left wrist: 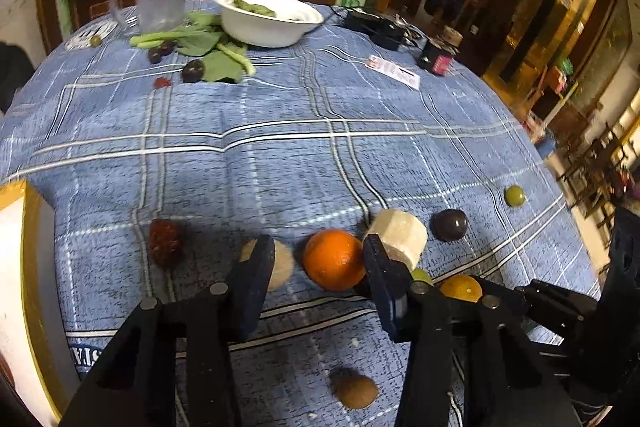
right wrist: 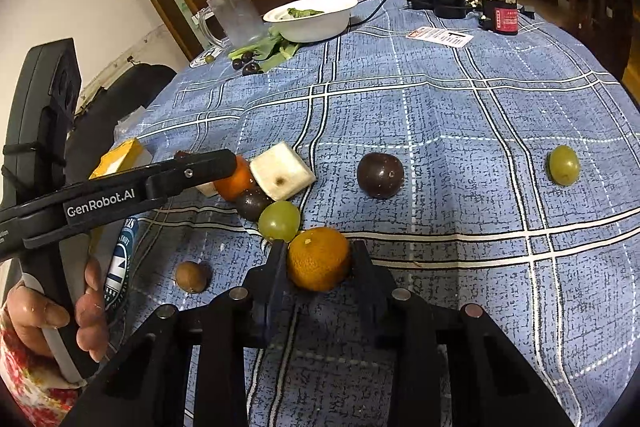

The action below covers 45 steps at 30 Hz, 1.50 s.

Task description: Organize fruits

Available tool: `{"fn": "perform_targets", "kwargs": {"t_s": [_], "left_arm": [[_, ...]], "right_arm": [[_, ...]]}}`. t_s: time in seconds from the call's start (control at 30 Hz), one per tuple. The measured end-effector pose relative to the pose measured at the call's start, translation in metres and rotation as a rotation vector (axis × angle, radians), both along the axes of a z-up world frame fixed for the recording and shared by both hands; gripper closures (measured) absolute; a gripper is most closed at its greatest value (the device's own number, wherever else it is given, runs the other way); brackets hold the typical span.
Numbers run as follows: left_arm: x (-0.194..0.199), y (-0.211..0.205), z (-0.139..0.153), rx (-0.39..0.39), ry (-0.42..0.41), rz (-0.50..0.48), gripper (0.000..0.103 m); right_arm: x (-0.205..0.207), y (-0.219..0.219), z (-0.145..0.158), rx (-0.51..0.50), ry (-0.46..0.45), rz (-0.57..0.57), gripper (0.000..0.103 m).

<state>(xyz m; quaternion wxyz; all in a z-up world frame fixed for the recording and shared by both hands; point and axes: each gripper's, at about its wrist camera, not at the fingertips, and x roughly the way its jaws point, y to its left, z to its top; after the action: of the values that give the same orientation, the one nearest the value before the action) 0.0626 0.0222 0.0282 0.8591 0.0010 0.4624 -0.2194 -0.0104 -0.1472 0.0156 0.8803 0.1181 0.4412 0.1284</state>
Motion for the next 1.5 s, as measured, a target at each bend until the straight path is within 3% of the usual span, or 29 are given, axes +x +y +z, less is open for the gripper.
{"fn": "perform_targets", "kwargs": {"t_s": [0.13, 0.2, 0.27, 0.3, 0.47, 0.63, 0.77, 0.9, 1.07, 1.2, 1.33, 1.5], "left_arm": [[-0.006, -0.022, 0.001, 0.133, -0.091, -0.024, 0.058], [-0.006, -0.024, -0.003, 0.17, -0.083, -0.041, 0.059], [-0.01, -0.028, -0.007, 0.226, -0.12, -0.052, 0.071], [-0.014, -0.03, -0.007, 0.246, -0.135, -0.056, 0.072], [-0.024, -0.022, 0.006, 0.186, -0.133, -0.018, 0.073], [-0.053, 0.008, 0.043, 0.092, -0.17, 0.052, 0.072], [-0.09, 0.058, 0.075, 0.025, -0.211, 0.149, 0.072], [-0.126, 0.125, 0.087, 0.05, -0.244, 0.315, 0.072], [-0.144, 0.208, 0.069, 0.059, -0.178, 0.532, 0.072], [-0.15, 0.241, 0.044, 0.101, -0.128, 0.627, 0.072], [-0.153, 0.252, 0.025, 0.148, -0.1, 0.647, 0.072], [-0.159, 0.262, 0.024, 0.096, -0.116, 0.644, 0.071]], "right_arm": [[0.001, -0.003, -0.001, 0.012, 0.001, 0.006, 0.068], [0.001, -0.003, -0.001, 0.015, 0.0, 0.01, 0.068], [0.001, -0.003, 0.0, 0.021, -0.004, 0.015, 0.069], [0.001, -0.003, 0.0, 0.029, -0.005, 0.016, 0.069], [-0.003, -0.006, 0.004, 0.029, -0.034, -0.005, 0.069], [-0.012, -0.009, 0.017, 0.029, -0.079, -0.028, 0.069], [-0.025, 0.003, 0.04, 0.025, -0.124, -0.003, 0.069], [-0.036, 0.029, 0.064, 0.049, -0.154, 0.058, 0.069], [-0.043, 0.088, 0.077, 0.108, -0.139, 0.196, 0.069], [-0.045, 0.144, 0.075, 0.122, -0.111, 0.296, 0.069], [-0.049, 0.196, 0.068, 0.088, -0.091, 0.382, 0.068], [-0.054, 0.243, 0.052, 0.032, -0.058, 0.456, 0.068]]}}
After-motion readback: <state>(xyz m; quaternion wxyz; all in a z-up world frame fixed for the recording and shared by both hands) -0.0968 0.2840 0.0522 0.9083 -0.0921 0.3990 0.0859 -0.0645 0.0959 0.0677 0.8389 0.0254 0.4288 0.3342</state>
